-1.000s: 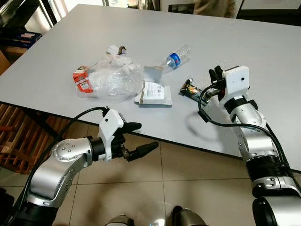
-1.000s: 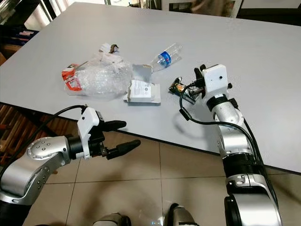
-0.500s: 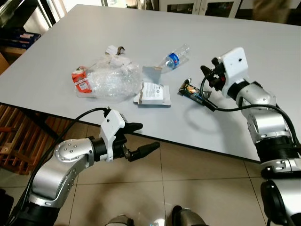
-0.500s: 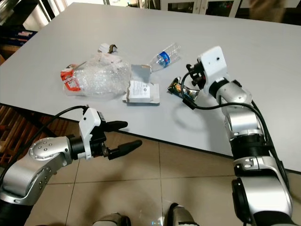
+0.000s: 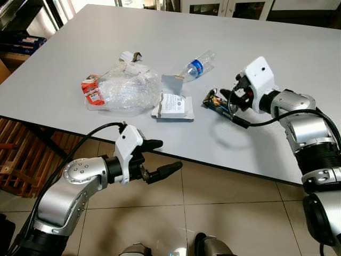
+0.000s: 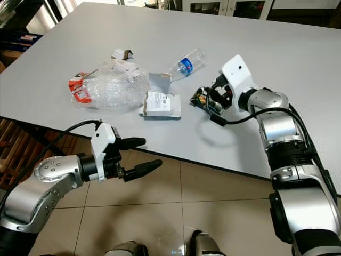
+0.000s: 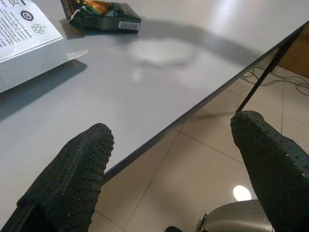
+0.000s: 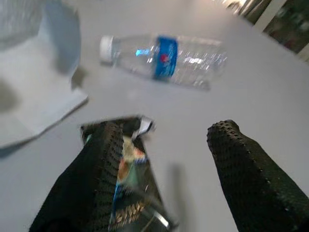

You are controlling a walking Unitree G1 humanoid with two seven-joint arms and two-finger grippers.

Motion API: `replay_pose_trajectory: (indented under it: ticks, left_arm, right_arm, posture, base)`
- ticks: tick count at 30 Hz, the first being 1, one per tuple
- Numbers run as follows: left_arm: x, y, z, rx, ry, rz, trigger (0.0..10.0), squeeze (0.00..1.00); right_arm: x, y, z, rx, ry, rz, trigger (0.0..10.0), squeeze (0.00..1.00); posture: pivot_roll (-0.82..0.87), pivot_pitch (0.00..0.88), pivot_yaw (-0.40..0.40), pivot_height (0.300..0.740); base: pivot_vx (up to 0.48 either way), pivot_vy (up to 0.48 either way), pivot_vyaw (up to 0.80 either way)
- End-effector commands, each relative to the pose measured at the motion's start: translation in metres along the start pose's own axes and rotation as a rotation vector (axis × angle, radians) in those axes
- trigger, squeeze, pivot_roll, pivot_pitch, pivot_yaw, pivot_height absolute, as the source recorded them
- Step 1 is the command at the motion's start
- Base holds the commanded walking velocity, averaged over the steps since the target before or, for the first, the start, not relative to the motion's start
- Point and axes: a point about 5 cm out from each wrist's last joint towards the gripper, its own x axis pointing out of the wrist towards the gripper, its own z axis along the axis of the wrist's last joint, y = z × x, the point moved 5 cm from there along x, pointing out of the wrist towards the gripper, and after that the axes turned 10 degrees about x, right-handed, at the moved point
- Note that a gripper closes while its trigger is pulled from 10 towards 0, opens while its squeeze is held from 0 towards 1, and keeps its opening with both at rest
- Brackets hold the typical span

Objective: Picking trash to rubbish bin

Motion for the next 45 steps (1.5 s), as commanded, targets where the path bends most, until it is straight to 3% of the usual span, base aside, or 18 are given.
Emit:
replay_pose_trajectory:
  ticks: [1, 7, 27, 28, 29, 37, 45]
  left_arm:
    - [0.0, -0.003, -0.002, 0.0, 0.009, -0.006, 10.0, 0.0]
    - [0.0, -0.003, -0.002, -0.002, 0.01, -0.006, 10.0, 0.0]
    - [0.0, -0.005, -0.002, -0.005, 0.013, -0.01, 10.0, 0.0]
    - [0.0, -0.005, -0.002, -0.005, 0.013, -0.011, 10.0, 0.0]
    - [0.0, -0.006, -0.002, -0.006, 0.013, -0.012, 10.0, 0.0]
    - [-0.001, -0.006, -0.002, -0.007, 0.015, -0.015, 10.0, 0.0]
    - [-0.001, -0.006, -0.002, -0.004, 0.016, -0.01, 10.0, 0.0]
  right_arm:
    - [0.0, -0.002, 0.005, -0.014, 0.017, 0.019, 10.0, 1.0]
    - [0.0, -0.005, 0.01, -0.025, 0.052, 0.055, 10.0, 1.0]
    - [-0.001, 0.002, -0.029, 0.047, 0.209, 0.175, 10.0, 1.0]
    - [-0.001, 0.004, -0.032, 0.047, 0.216, 0.187, 10.0, 0.41]
    - [-0.001, 0.005, -0.034, 0.048, 0.22, 0.195, 10.0, 0.0]
    - [0.001, 0.014, -0.045, 0.027, 0.25, 0.242, 10.0, 0.0]
    - [0.001, 0.005, -0.024, -0.006, 0.191, 0.217, 10.0, 0.0]
  posture:
    - [0.1, 0.185, 0.041, 0.74]
    - [0.09, 0.185, 0.039, 0.74]
    - [0.1, 0.192, 0.039, 0.74]
    - [0.1, 0.192, 0.039, 0.74]
    - [0.1, 0.192, 0.039, 0.74]
    - [0.11, 0.197, 0.042, 0.74]
    - [0.11, 0.197, 0.042, 0.74]
  base:
    - [0.0, 0.0, 0.0]
    - [0.0, 0.0, 0.0]
    - [0.0, 0.0, 0.0]
    - [0.0, 0.0, 0.0]
    - [0.0, 0.0, 0.0]
    - [0.0, 0.0, 0.0]
    - [0.0, 0.0, 0.0]
